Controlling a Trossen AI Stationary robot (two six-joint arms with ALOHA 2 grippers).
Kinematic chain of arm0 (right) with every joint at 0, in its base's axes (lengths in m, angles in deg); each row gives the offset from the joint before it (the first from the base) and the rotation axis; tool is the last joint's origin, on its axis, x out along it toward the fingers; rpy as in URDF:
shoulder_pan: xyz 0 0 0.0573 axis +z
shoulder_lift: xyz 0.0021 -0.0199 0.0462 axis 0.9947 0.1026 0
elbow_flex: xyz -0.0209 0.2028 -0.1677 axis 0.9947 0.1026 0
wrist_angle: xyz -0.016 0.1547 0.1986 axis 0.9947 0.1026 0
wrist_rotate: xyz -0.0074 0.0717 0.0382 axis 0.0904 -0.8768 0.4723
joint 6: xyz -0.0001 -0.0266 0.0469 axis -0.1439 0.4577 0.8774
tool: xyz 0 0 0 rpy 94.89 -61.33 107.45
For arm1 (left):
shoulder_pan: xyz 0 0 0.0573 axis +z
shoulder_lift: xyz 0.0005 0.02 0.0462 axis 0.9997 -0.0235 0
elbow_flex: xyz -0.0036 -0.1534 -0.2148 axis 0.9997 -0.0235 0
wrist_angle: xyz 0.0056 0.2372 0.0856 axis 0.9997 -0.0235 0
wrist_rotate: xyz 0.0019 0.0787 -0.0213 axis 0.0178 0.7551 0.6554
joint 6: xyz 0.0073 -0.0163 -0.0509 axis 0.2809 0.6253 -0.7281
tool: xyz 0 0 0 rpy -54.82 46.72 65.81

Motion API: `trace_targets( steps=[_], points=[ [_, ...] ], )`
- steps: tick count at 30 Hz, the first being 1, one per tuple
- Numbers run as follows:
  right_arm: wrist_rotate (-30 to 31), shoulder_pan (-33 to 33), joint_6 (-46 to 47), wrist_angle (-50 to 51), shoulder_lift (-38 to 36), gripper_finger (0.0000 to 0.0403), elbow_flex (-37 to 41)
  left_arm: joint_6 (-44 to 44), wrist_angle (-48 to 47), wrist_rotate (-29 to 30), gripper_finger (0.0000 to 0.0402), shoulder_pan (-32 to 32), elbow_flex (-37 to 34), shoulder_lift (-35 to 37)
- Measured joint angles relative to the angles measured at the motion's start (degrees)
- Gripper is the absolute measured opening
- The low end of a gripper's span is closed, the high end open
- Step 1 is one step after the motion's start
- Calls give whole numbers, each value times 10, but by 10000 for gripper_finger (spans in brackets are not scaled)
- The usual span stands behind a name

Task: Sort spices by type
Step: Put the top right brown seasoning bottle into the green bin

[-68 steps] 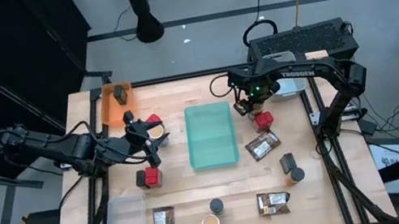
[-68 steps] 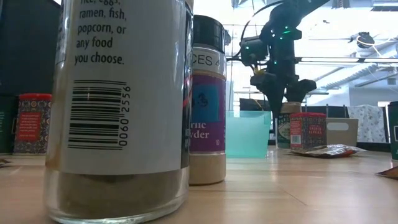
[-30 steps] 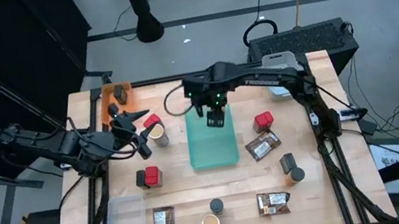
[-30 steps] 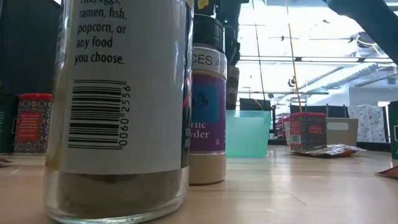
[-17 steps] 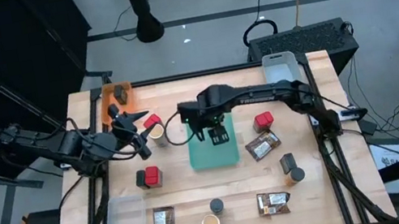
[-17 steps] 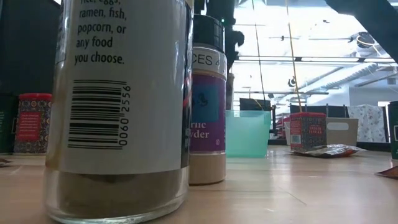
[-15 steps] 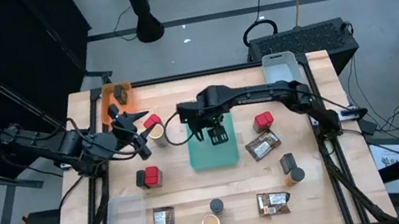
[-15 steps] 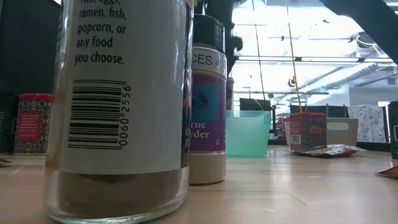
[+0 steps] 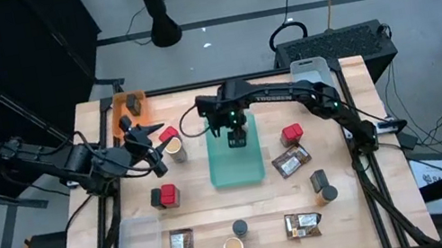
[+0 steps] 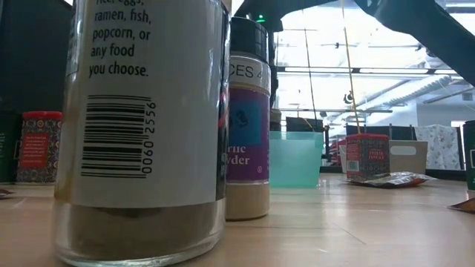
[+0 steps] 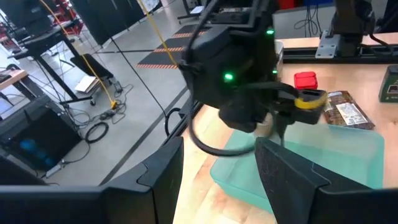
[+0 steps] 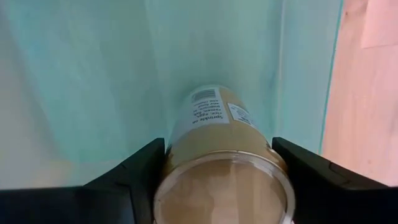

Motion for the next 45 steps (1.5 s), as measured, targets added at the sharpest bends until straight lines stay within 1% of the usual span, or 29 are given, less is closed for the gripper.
trace_targets(
  steps=[6,14,18,21,29,32,37,41,45],
  points=[
    [0,-10,-47,-5,0,243,0,0,-1,0,200,0,0,0],
    [1,-13,-68,-8,0,245,0,-1,-1,0,200,0,0,0],
    [0,-11,-74,-19,1,279,0,-2,-1,0,200,0,0,0],
    [0,-11,-75,-23,1,290,0,-11,-1,0,200,0,0,0],
    [2,-11,-90,-29,-2,277,0,-14,-3,0,200,0,0,0],
    [3,-11,-90,-29,-18,275,-6,-14,-2,0,200,0,0,0],
    [3,-9,-92,-31,-64,275,-29,-17,-2,0,200,0,0,0],
    [0,-9,-73,-36,-100,275,-31,-30,-1,0,200,0,0,0],
    [4,0,-69,-41,-107,276,-25,-42,1,0,200,0,0,0]
  ],
)
